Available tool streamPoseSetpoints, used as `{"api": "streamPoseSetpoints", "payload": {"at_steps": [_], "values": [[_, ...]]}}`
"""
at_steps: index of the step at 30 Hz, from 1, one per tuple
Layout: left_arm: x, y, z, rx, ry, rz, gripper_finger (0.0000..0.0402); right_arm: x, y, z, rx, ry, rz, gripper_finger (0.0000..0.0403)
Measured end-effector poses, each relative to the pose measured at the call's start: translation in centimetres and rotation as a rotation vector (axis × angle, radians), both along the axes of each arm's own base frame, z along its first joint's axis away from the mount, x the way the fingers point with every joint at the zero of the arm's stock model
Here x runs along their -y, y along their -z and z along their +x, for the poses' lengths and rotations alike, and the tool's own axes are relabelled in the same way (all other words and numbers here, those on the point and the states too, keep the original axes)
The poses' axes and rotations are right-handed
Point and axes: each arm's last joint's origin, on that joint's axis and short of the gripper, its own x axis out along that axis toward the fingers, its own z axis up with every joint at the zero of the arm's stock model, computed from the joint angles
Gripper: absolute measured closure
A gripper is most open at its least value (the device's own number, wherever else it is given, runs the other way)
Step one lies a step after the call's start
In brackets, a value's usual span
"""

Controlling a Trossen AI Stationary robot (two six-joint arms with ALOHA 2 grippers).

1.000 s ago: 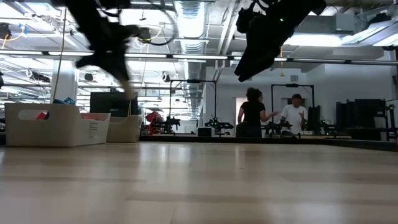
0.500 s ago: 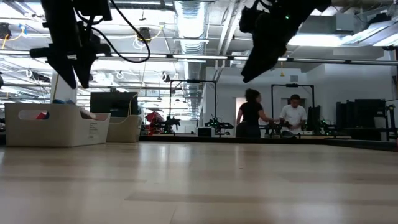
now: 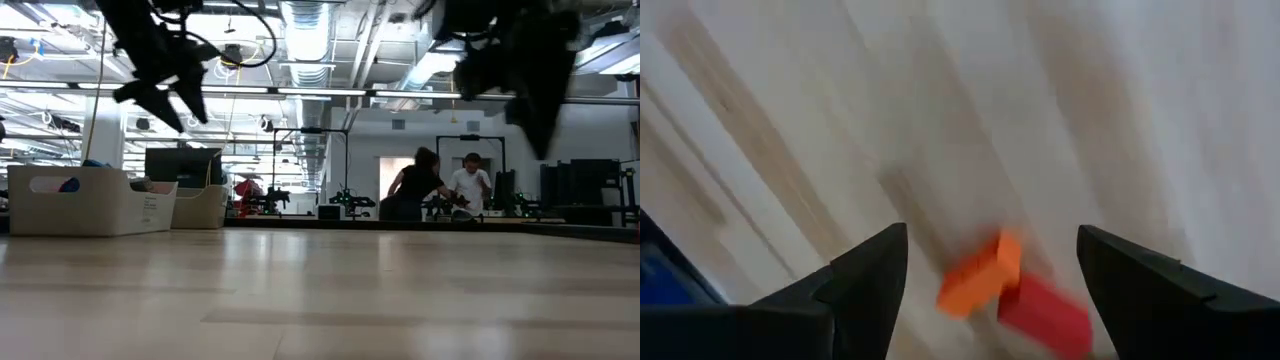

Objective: Sort blocks by size
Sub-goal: Put the large orange game piece into the white bin

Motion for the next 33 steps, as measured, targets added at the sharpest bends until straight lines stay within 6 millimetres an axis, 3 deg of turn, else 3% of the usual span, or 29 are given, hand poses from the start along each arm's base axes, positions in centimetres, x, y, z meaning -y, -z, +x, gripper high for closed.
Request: {"api": "streamPoseSetpoints", "payload": {"at_steps": [5, 9, 12, 18, 26, 33], "values": [[-0.4, 1.1, 2.0, -0.021, 0.085, -0.025, 0.0165, -0.8, 1.5, -0.2, -0.200, 0.017, 0.048, 0.0088], [-0.4, 2.1, 2.8, -0.053, 0.139, -0.090, 0.0165, -1.2, 3.6, -0.3, -0.233, 0.026, 0.109, 0.0088], [-0.2, 1.8, 2.7, -0.028, 0.140, -0.101, 0.0165, -1.6, 4.9, -1.6, -0.305, 0.085, 0.129, 0.0088], [-0.1, 0.4, 1.4, 0.021, 0.137, -0.040, 0.0165, -3.4, 4.8, -3.2, -0.333, 0.158, 0.148, 0.0088], [-0.9, -0.1, 0.7, -0.012, 0.164, 0.032, 0.0165, -6.5, 4.9, -3.1, -0.325, 0.182, 0.222, 0.0088], [-1.4, -0.2, 0.5, -0.039, 0.187, 0.069, 0.0165, -7.0, 7.1, -3.9, -0.356, 0.288, 0.210, 0.0088]]}}
